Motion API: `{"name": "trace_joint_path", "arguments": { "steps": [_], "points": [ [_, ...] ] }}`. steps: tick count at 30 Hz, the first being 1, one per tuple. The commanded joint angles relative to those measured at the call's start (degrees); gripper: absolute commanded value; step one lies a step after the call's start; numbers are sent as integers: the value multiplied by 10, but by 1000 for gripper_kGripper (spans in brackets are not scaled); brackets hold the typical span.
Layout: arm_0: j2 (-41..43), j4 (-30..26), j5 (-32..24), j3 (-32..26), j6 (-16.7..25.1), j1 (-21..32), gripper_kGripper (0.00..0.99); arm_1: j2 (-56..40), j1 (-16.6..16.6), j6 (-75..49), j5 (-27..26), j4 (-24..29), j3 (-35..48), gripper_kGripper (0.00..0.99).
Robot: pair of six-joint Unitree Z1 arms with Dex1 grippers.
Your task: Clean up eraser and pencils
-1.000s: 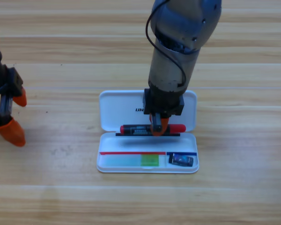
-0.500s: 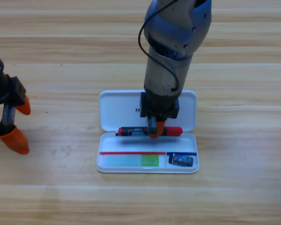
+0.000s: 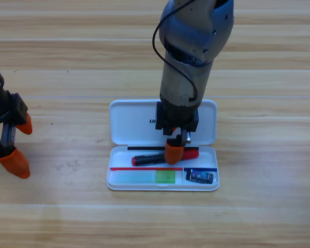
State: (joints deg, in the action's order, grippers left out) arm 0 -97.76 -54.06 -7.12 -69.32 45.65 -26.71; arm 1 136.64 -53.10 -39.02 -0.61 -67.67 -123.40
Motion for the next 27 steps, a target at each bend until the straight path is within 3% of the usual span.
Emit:
{"name": "trace_joint_path", "arguments": {
  "steps": [1, 4, 8, 11, 13, 17, 27],
  "points": [
    [13, 6, -6, -5, 4, 11, 985, -44, -18, 4, -12, -8, 48, 904],
    [11, 5, -10, -42, 4, 12, 945, -138, -18, 7, -68, -8, 99, 934],
    [-19, -14, -22, -135, 6, 24, 799, -280, -17, 25, -146, -4, 181, 963],
    [-63, -40, -36, -224, 9, 32, 669, -389, -10, 55, -194, 44, 259, 982],
    [-84, -40, -61, -256, 16, 39, 508, -458, -4, 90, -205, 106, 321, 986],
    [-137, -39, -123, -307, 40, 59, 0, -572, -3, 140, -205, 218, 434, 989],
    [-292, -44, -315, -354, 72, 84, 0, -628, -3, 177, -228, 264, 499, 990]
  ]
}}
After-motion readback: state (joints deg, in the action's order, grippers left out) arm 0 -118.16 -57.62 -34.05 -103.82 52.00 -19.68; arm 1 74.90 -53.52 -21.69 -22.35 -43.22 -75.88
